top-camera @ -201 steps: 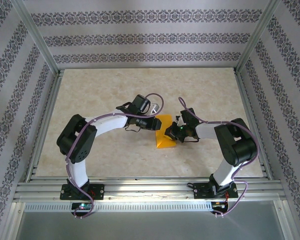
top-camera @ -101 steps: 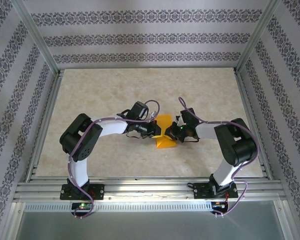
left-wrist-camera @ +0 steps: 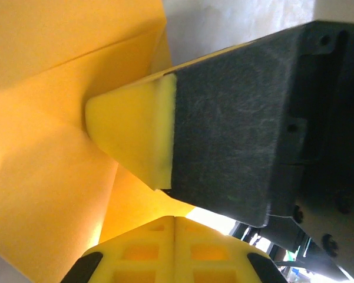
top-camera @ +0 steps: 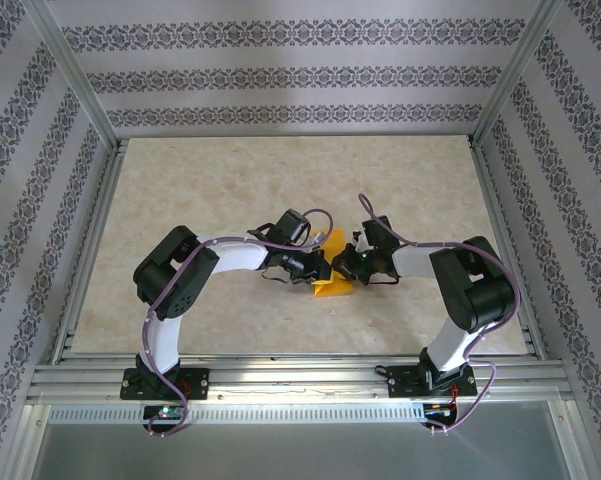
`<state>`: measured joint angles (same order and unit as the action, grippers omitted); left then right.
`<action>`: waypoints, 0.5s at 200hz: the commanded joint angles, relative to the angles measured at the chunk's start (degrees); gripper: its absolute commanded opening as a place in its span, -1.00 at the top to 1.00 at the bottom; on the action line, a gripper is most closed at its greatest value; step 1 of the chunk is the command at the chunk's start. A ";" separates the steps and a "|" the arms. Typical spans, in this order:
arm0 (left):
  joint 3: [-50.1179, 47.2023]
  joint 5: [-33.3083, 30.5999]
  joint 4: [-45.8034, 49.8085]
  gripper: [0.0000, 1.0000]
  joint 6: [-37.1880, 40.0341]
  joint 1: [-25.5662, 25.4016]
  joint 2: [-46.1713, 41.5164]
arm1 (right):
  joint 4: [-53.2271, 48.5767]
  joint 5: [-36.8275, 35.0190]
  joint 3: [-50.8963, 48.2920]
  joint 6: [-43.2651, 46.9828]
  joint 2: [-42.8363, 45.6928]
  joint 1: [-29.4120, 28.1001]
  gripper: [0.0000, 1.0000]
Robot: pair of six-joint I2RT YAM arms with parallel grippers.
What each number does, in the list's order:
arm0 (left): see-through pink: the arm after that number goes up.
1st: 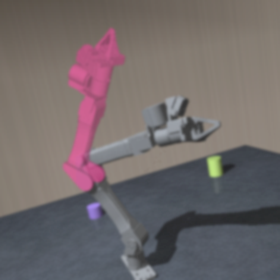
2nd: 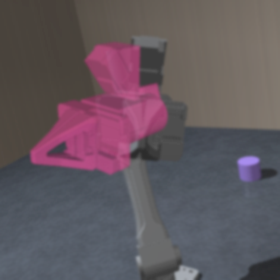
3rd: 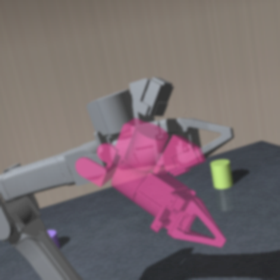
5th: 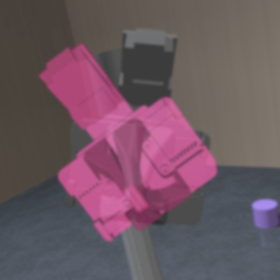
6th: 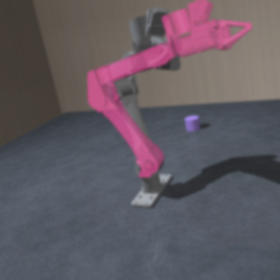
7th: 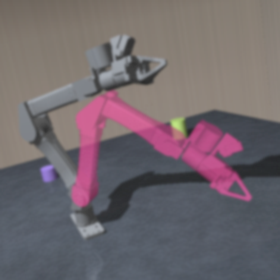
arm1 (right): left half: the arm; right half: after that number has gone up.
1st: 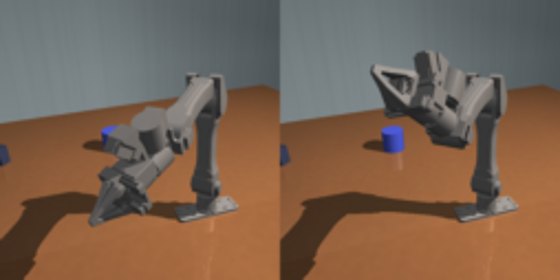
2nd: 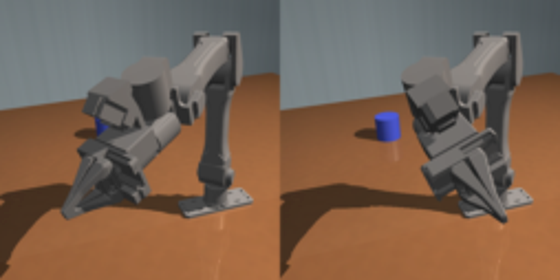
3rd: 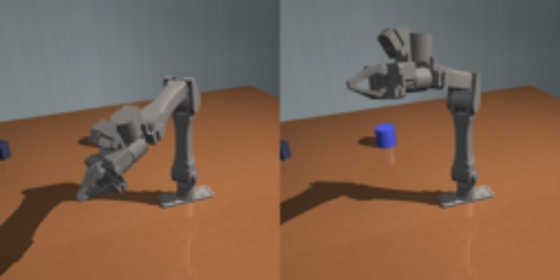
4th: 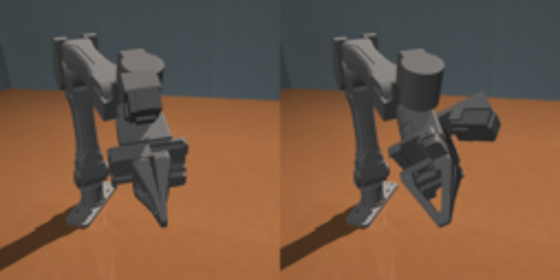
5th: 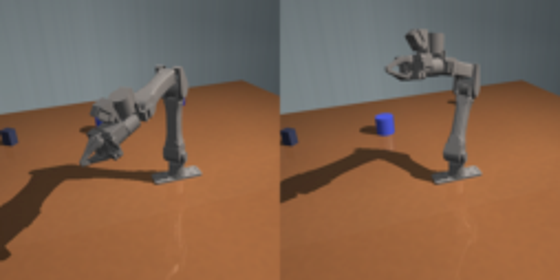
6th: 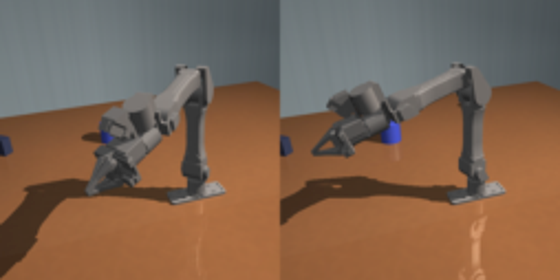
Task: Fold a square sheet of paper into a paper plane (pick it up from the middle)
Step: Fold the triangle a second time at the center of the table.
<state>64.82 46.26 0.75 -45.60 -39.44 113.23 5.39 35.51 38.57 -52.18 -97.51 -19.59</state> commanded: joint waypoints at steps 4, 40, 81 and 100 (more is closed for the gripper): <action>1.63 -0.95 3.12 0.91 2.38 -0.80 1.52 | -5.74 -3.42 -1.30 0.69 -1.20 0.90 1.00; 0.98 -2.35 3.57 0.90 2.98 -0.81 2.14 | -6.07 -3.25 -1.48 1.03 -1.10 1.05 1.00; -1.22 -2.44 2.90 0.90 3.03 -0.91 1.78 | -6.33 -3.39 -1.56 1.36 -0.92 1.02 1.00; -2.19 -2.48 2.80 0.90 3.19 -1.08 1.67 | -6.43 -3.51 -1.74 1.43 -0.84 1.05 1.00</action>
<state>64.23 44.51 2.52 -43.77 -39.75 114.61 5.37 35.51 38.57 -52.10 -97.51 -19.59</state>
